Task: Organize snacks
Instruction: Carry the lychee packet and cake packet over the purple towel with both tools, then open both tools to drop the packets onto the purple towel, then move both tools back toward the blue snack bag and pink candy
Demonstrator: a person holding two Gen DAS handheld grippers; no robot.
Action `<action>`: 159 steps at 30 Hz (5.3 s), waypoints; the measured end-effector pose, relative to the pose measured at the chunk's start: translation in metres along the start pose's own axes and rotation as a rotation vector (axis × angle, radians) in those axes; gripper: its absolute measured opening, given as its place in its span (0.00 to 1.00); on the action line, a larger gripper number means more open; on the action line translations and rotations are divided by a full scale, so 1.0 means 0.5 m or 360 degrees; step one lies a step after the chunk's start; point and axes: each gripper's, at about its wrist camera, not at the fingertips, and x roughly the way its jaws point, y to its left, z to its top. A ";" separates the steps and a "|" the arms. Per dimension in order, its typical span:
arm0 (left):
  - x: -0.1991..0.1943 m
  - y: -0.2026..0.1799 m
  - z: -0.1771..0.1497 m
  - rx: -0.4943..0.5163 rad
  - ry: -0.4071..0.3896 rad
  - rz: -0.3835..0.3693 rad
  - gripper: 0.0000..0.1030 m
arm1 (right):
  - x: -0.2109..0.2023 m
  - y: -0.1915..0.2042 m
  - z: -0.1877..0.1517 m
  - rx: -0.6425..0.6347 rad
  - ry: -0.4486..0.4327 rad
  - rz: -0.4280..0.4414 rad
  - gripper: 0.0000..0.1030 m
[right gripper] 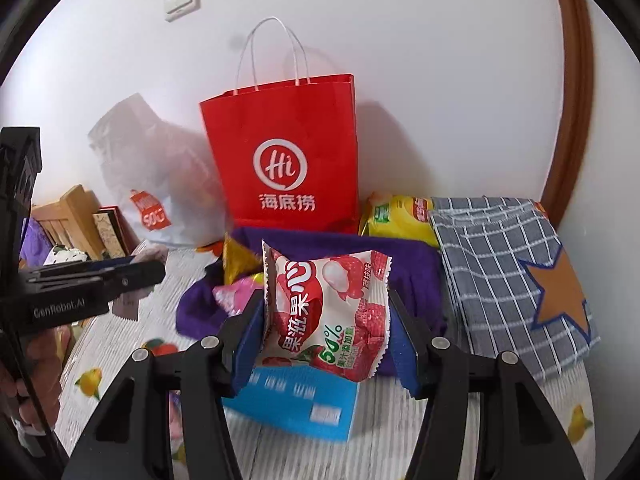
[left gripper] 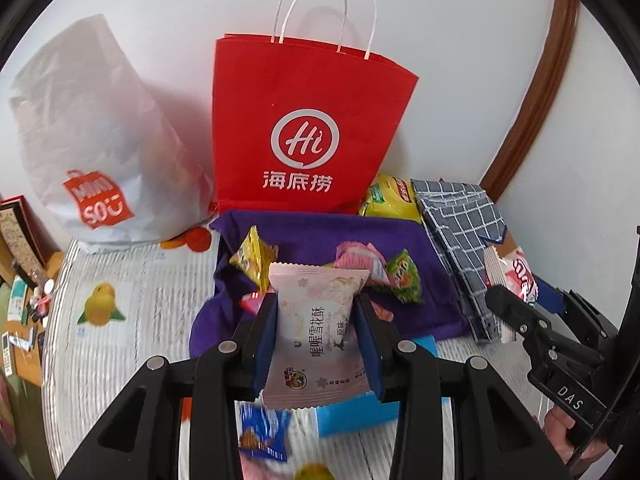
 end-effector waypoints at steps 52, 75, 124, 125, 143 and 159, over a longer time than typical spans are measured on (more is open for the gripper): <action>0.229 0.059 0.076 -0.0084 0.0166 -0.0001 0.35 | 0.303 -0.063 0.028 -0.0073 0.0397 -0.0082 0.56; 0.226 0.060 0.077 -0.0097 0.0173 -0.0003 0.35 | 0.354 -0.050 0.007 -0.0081 0.0505 -0.0081 0.58; 0.298 0.006 0.054 0.0040 0.0376 -0.0018 0.59 | 0.259 -0.084 0.057 0.0025 0.0312 -0.0042 0.75; 0.294 0.002 0.055 0.0055 0.0362 -0.0014 0.66 | 0.258 -0.083 0.056 0.0024 0.0310 -0.0043 0.75; 0.166 -0.026 0.079 0.0107 0.0121 -0.0025 0.66 | 0.157 -0.086 0.060 0.0103 0.0201 -0.0067 0.75; 0.002 -0.016 -0.004 0.0150 0.0018 0.0047 0.66 | -0.005 -0.024 -0.037 0.0078 0.0116 -0.0116 0.75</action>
